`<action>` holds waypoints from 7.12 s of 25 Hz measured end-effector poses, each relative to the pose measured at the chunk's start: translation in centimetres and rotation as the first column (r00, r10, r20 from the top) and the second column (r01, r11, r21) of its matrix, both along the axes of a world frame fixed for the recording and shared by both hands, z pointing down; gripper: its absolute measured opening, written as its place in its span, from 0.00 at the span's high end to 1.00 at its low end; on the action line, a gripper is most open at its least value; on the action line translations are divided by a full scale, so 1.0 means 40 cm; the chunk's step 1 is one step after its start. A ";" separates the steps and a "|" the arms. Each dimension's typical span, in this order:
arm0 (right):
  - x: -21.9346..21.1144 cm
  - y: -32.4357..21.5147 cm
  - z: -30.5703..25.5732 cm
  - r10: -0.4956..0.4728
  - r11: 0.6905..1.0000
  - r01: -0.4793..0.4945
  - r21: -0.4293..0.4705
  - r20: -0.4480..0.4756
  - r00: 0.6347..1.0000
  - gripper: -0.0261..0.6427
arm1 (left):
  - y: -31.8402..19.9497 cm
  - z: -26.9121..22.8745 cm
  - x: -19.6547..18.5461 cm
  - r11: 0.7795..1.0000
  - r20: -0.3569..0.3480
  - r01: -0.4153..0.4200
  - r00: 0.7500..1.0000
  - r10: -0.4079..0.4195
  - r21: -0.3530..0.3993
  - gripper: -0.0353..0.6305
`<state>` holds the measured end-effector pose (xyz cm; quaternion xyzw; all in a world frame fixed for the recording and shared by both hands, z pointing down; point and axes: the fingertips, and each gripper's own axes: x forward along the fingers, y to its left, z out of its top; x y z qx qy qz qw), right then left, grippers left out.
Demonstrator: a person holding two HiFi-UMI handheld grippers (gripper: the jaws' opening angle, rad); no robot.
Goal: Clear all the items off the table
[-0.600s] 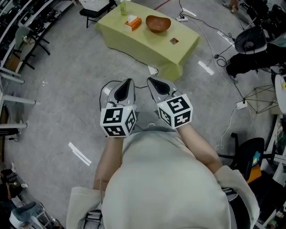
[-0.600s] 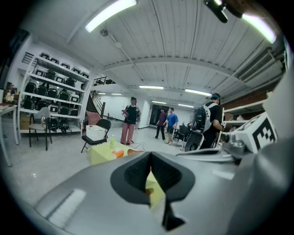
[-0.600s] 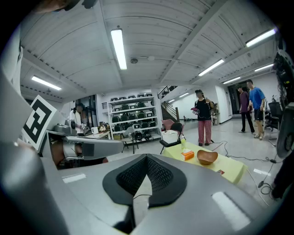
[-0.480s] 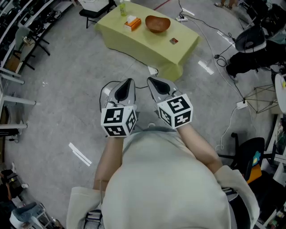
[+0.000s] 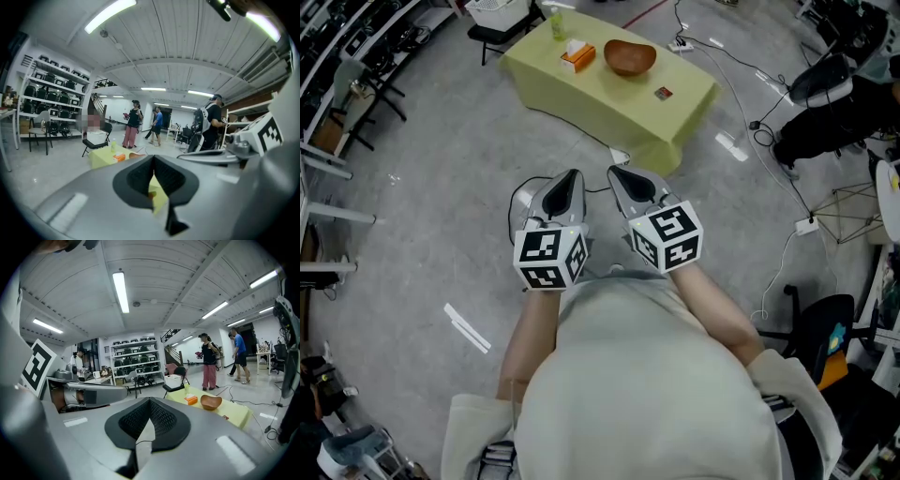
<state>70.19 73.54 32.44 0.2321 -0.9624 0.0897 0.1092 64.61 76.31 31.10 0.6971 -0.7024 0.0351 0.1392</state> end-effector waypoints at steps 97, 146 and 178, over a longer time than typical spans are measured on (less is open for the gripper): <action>-0.158 -0.938 0.111 0.569 0.803 -0.578 -0.147 -0.102 0.816 0.96 | -0.984 0.158 -0.382 0.895 -0.147 -0.406 0.912 0.383 -0.187 0.93; 0.052 -1.477 0.865 0.360 0.804 -0.515 -0.298 -0.445 0.820 0.82 | -1.449 0.755 -0.130 0.821 -0.172 -0.320 0.947 0.270 -0.473 0.93; 0.058 -1.536 1.246 0.223 0.811 -0.512 -0.282 -0.660 0.717 0.68 | -1.455 0.941 -0.080 0.765 -0.244 -0.337 0.940 0.239 -0.549 0.93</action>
